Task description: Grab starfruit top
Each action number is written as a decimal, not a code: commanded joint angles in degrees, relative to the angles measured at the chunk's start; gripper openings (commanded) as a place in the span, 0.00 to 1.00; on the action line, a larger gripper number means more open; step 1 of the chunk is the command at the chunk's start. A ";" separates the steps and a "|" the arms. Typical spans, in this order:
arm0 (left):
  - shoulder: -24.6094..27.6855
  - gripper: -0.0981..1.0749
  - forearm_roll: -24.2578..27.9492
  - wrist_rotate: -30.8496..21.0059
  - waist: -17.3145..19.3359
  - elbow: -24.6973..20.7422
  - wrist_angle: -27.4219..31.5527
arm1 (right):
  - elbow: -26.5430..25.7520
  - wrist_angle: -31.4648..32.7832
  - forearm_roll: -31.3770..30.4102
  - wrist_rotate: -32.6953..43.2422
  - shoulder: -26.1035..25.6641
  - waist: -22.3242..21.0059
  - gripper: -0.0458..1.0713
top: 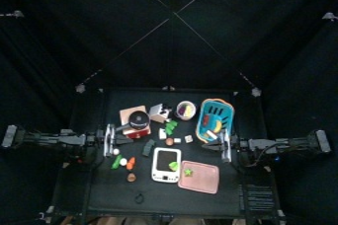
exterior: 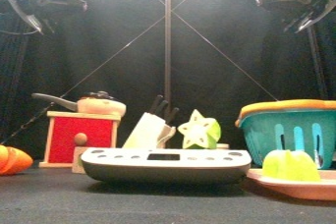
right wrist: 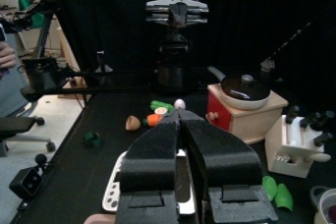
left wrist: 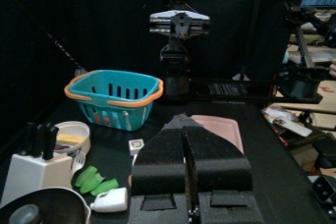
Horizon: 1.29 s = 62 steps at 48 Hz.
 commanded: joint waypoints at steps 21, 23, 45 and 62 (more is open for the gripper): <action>12.74 0.22 -0.97 0.18 -2.64 -5.10 -0.97 | -8.79 -0.70 0.00 0.62 22.15 0.79 0.08; 13.36 0.25 -0.62 0.35 -2.64 -5.27 -1.05 | -9.67 -0.62 0.00 0.53 24.17 1.32 0.09; 14.15 0.54 5.71 0.97 -1.67 -4.04 -2.55 | -18.19 -0.35 -1.49 0.44 45.18 6.77 0.65; 14.15 0.55 5.71 0.97 -1.41 -2.99 -2.72 | -21.45 2.46 -3.25 -0.44 51.06 10.37 0.97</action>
